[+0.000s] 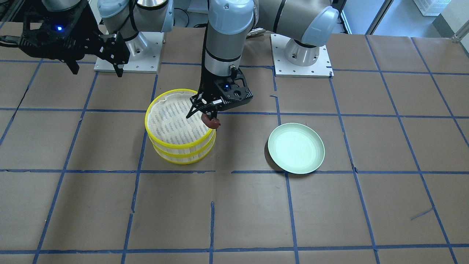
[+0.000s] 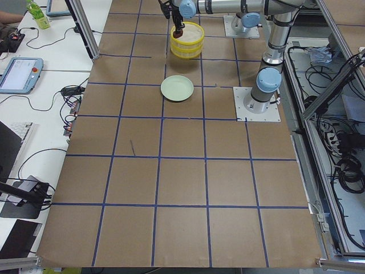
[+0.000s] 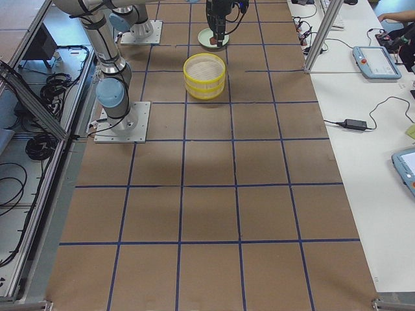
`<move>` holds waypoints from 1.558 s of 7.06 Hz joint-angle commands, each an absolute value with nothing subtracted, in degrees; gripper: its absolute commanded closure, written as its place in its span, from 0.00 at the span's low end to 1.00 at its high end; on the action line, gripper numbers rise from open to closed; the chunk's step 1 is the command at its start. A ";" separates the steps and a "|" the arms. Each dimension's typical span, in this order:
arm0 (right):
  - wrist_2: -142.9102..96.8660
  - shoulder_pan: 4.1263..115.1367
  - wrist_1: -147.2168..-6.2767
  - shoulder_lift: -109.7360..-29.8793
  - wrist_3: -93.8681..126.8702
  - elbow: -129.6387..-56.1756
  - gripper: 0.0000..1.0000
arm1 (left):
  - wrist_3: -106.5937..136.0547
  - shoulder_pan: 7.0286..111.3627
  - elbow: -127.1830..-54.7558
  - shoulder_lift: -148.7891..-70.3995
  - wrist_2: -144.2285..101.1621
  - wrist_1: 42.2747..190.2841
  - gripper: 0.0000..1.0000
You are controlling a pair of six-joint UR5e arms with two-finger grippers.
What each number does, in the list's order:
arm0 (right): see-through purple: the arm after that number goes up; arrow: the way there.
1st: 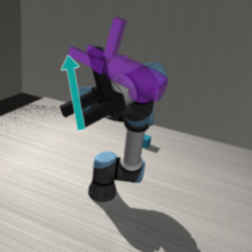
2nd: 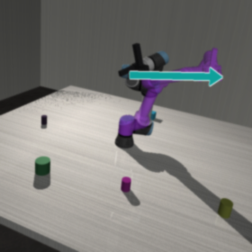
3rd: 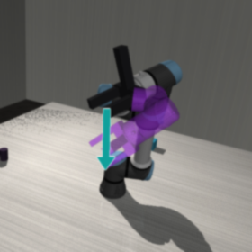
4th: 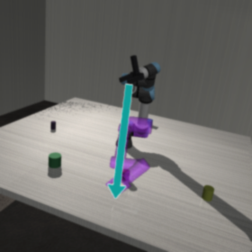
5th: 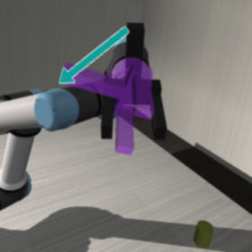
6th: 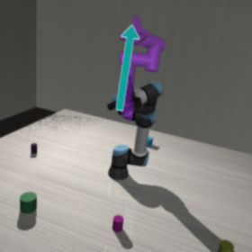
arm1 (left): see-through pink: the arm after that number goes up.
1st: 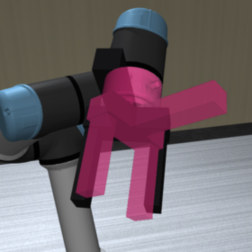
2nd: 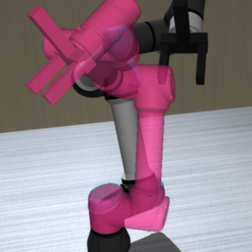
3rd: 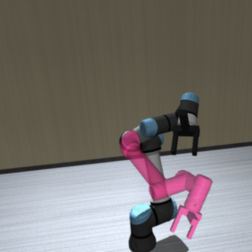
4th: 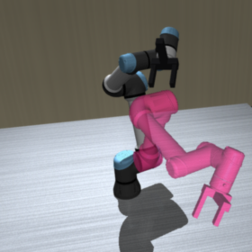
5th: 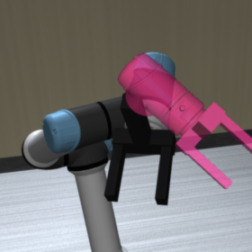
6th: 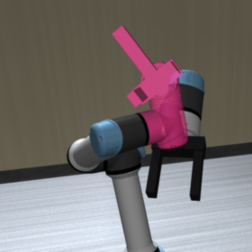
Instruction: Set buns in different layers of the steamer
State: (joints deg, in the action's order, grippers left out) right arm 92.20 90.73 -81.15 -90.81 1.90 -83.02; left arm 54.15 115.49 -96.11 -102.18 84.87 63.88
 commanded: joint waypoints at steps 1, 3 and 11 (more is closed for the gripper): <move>92.37 90.70 -80.86 -90.97 1.85 -83.23 0.00 | 59.49 118.47 -96.15 -105.37 80.80 57.95 0.72; 92.02 90.79 -80.95 -90.97 1.93 -83.06 0.00 | 59.41 121.55 -96.85 -105.91 80.77 57.92 0.00; 91.93 90.97 -80.33 -90.97 1.76 -83.14 0.00 | -1.38 85.40 -94.58 -91.96 82.71 79.14 0.00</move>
State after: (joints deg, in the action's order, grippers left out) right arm 91.97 90.89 -80.37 -90.97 1.77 -83.14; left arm 4.13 92.90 -95.51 -95.78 82.75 72.98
